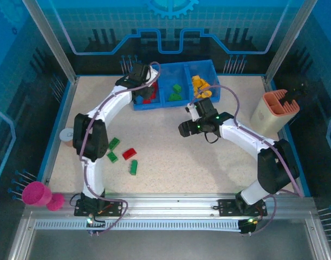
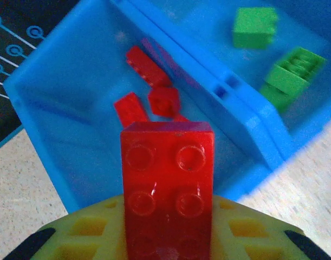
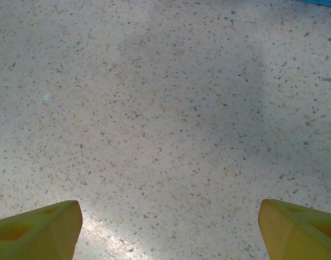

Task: Sort the legos into containers by color
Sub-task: Pick up the lego from the center of the table, then place the lego in the container, then pick up the lego from the middle-left of the table.

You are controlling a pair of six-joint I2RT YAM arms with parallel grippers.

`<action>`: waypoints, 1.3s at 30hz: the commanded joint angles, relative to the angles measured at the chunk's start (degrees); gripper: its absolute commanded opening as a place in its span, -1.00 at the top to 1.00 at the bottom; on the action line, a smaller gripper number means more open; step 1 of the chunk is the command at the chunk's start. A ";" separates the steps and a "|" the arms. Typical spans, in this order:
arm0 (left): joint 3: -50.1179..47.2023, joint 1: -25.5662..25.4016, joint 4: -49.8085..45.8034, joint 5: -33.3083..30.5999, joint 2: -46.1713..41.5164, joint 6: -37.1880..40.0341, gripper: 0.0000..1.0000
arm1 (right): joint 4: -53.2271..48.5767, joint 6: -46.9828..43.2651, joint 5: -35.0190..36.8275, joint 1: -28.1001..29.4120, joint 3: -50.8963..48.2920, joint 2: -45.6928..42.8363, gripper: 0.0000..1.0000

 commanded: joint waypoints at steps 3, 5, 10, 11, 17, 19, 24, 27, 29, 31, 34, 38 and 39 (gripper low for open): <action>9.33 2.22 -2.06 -6.38 10.61 -4.60 0.46 | -1.85 1.23 0.55 2.47 0.08 -2.17 -0.72; 11.61 2.45 -1.25 -6.49 12.78 -4.27 0.44 | -1.40 1.32 0.77 2.72 -0.13 -2.06 -0.72; 18.46 2.60 0.27 -8.53 18.31 -5.31 0.39 | -2.14 1.24 -0.12 2.73 2.83 2.49 -0.73; 19.57 2.60 0.59 -8.73 19.23 -5.43 0.38 | -2.10 1.32 -0.48 2.75 3.31 3.10 -0.73; 25.17 2.63 1.11 -9.21 22.83 -5.74 0.19 | -0.83 2.29 -3.61 2.78 5.26 4.32 -0.73; 25.23 2.64 1.63 -10.34 22.53 -5.46 0.03 | -0.76 2.38 -3.48 2.78 5.38 4.27 -0.73; 23.73 3.21 3.11 -11.57 18.72 -4.67 -0.44 | -1.10 2.62 -3.44 2.86 5.16 3.98 -0.73; 21.60 3.04 2.27 -10.84 12.98 -4.77 -0.43 | -1.19 2.73 -3.23 3.18 4.89 3.28 -0.73; 17.68 2.78 0.61 -9.80 6.42 -5.75 -0.42 | -1.27 2.89 -2.93 3.49 4.68 2.56 -0.73; 13.29 2.64 -4.73 -7.21 -1.05 -6.92 -0.43 | -1.21 3.01 -2.39 3.91 4.26 1.67 -0.73; 1.54 2.36 -14.48 -3.25 -13.32 -7.60 -0.41 | -0.43 3.42 -2.40 4.09 2.87 -0.16 -0.73; -23.10 -0.52 -17.96 -1.55 -31.38 -5.84 -0.41 | -0.71 2.37 -2.21 4.04 1.64 -2.07 -0.73; -28.03 -2.12 -19.80 -1.54 -34.82 -5.07 -0.41 | -1.51 1.76 -1.97 4.19 1.77 -2.62 -0.73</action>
